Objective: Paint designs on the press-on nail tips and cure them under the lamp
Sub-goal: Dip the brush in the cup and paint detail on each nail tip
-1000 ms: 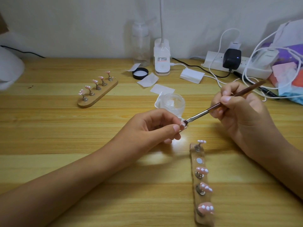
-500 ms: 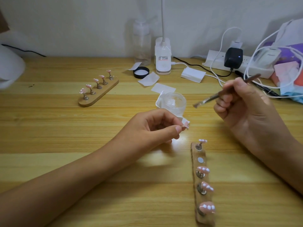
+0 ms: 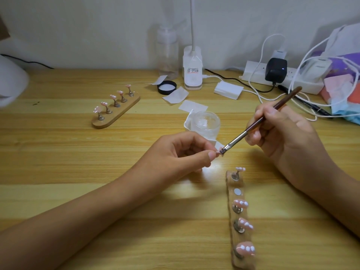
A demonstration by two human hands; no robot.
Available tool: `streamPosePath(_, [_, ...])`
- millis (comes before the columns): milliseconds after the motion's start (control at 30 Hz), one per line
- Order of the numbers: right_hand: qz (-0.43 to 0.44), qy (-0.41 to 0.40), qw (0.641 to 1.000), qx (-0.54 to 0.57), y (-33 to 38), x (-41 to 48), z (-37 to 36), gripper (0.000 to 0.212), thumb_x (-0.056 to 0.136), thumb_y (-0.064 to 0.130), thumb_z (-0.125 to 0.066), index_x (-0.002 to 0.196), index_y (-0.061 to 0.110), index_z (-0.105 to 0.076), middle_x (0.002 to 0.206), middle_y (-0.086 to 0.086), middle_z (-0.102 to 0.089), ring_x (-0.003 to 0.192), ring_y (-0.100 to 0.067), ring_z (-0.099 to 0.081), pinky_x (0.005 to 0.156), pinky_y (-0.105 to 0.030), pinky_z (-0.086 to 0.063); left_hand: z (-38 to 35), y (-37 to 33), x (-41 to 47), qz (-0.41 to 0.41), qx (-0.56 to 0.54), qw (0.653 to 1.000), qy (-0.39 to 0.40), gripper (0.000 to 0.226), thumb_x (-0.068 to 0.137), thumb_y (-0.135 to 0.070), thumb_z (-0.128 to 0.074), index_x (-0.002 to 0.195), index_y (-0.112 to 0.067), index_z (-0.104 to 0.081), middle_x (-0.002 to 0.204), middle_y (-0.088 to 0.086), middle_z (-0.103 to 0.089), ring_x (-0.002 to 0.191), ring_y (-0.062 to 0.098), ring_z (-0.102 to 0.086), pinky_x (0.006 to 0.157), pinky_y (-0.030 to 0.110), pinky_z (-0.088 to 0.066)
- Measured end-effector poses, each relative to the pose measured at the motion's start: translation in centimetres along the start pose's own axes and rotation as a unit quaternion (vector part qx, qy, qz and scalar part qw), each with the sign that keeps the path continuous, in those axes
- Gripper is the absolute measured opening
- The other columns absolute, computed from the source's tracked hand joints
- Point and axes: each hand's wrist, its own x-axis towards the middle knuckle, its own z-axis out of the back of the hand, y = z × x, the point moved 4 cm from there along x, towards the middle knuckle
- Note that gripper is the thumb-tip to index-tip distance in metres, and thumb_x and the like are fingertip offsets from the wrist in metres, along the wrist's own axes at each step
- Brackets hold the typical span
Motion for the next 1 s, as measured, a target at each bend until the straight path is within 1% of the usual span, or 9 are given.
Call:
streamPosePath(133, [0.006,-0.009,1.000,-0.017,0.0,-0.2,-0.2,0.013,0.093,0.023,-0.047,0.090,0.012,-0.054,0.070,0.002,-0.058,0.062,-0.010,-0.055,0.064,-0.020,-0.050,0.0,0.1,0.0,0.001,0.000,1.000,0.000,0.010,0.080,-0.022,-0.068,0.076,-0.029,-0.073,0.070,-0.011,-0.066,0.066,0.000,-0.058,0.064,0.013,-0.047])
streamPosePath(300, [0.020,-0.044,0.998,-0.039,-0.1,-0.1,0.2,0.013,0.093,0.025,-0.048,0.092,0.014,-0.056,0.072,0.004,-0.060,0.065,-0.009,-0.057,0.066,-0.020,-0.050,0.0,0.0,0.0,-0.009,-0.002,1.000,0.004,0.007,0.083,-0.022,-0.066,0.081,-0.023,-0.072,0.080,-0.011,-0.071,0.071,0.000,-0.060,0.065,0.014,-0.048])
streamPosePath(367, [0.030,-0.064,0.997,-0.023,0.1,0.1,0.6,0.012,0.094,0.024,-0.050,0.090,0.016,-0.058,0.073,0.004,-0.061,0.065,-0.009,-0.058,0.065,-0.020,-0.050,0.0,-0.1,0.0,-0.015,-0.006,1.000,0.003,0.009,0.084,-0.021,-0.065,0.082,-0.026,-0.072,0.084,-0.013,-0.071,0.075,-0.001,-0.061,0.066,0.015,-0.049])
streamPosePath(467, [0.050,-0.083,0.995,0.029,0.5,0.3,1.0,0.014,0.094,0.020,-0.053,0.085,0.021,-0.063,0.071,0.007,-0.060,0.065,-0.008,-0.058,0.063,-0.019,-0.050,0.1,0.0,0.1,-0.011,-0.016,1.000,-0.006,0.009,0.085,-0.023,-0.066,0.084,-0.029,-0.072,0.087,-0.013,-0.070,0.080,-0.001,-0.061,0.068,0.015,-0.050])
streamPosePath(567, [0.050,-0.077,0.994,0.054,0.7,0.3,1.0,0.020,0.094,0.014,-0.053,0.082,0.025,-0.065,0.071,0.007,-0.060,0.065,-0.008,-0.057,0.063,-0.017,-0.049,0.1,0.1,0.0,-0.009,-0.035,0.999,-0.008,0.006,0.082,-0.022,-0.071,0.086,-0.025,-0.074,0.092,-0.008,-0.073,0.081,0.000,-0.063,0.067,0.015,-0.051])
streamPosePath(667, [0.047,-0.068,0.996,0.042,0.6,0.3,0.7,0.011,0.093,0.013,-0.053,0.088,0.019,-0.060,0.069,0.006,-0.060,0.064,-0.008,-0.057,0.064,-0.018,-0.049,0.2,0.1,-0.1,-0.008,-0.060,0.998,-0.011,0.009,0.076,-0.020,-0.075,0.086,-0.021,-0.076,0.090,0.000,-0.073,0.073,0.004,-0.064,0.064,0.014,-0.051])
streamPosePath(733, [0.045,-0.058,0.997,0.035,0.6,0.2,0.5,0.008,0.092,0.013,-0.053,0.089,0.018,-0.058,0.069,0.006,-0.060,0.063,-0.008,-0.058,0.064,-0.019,-0.050,0.2,0.1,0.0,-0.008,-0.057,0.998,-0.004,0.012,0.077,-0.018,-0.076,0.086,-0.025,-0.075,0.084,0.000,-0.072,0.073,0.006,-0.064,0.066,0.015,-0.051])
streamPosePath(800, [0.043,-0.051,0.997,0.029,0.6,0.0,0.4,0.007,0.092,0.013,-0.053,0.089,0.017,-0.057,0.069,0.005,-0.059,0.064,-0.008,-0.059,0.064,-0.018,-0.050,0.2,0.1,0.1,-0.011,-0.055,0.998,-0.003,0.016,0.079,-0.014,-0.074,0.084,-0.029,-0.072,0.078,-0.004,-0.070,0.074,0.008,-0.064,0.067,0.016,-0.051])
streamPosePath(1000, [0.040,-0.010,0.999,0.007,0.6,-0.2,-0.2,0.006,0.092,0.013,-0.052,0.090,0.015,-0.056,0.071,0.003,-0.061,0.066,-0.009,-0.061,0.066,-0.020,-0.051,0.1,0.0,0.1,-0.010,-0.051,0.999,-0.005,0.017,0.079,-0.013,-0.072,0.078,-0.029,-0.071,0.076,-0.003,-0.071,0.072,0.007,-0.065,0.066,0.017,-0.052])
